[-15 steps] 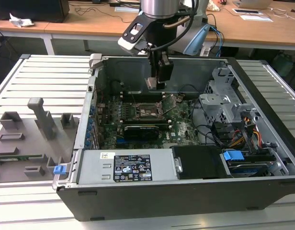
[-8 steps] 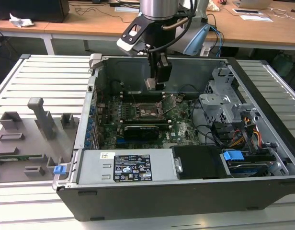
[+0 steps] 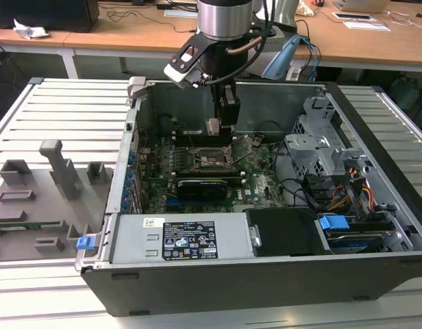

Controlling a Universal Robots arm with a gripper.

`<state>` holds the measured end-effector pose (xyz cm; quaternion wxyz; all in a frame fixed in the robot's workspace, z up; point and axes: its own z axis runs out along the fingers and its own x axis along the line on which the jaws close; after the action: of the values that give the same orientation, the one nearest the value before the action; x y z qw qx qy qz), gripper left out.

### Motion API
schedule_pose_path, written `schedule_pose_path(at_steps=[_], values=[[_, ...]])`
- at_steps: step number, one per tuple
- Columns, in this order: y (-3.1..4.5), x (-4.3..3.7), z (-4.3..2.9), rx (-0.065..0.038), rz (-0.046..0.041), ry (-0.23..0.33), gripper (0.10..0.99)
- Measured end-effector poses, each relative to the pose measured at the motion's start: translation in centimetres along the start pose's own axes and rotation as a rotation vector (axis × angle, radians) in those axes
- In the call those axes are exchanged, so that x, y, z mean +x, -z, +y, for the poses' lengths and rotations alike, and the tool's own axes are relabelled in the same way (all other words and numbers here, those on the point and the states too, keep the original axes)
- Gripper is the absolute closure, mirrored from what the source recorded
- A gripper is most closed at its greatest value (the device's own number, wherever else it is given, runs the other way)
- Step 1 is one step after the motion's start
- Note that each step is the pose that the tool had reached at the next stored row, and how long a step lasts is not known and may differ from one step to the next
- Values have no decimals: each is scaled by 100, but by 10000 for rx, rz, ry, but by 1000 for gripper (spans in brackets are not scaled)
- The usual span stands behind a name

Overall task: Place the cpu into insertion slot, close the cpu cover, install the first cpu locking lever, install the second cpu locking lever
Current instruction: 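Place the cpu into insertion slot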

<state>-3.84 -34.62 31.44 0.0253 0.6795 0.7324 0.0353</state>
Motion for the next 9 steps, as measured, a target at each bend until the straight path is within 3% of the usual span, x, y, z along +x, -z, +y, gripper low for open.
schedule_pose_path(at_steps=[9], values=[[-43, 0, -9, -1, 1, -6, 553]])
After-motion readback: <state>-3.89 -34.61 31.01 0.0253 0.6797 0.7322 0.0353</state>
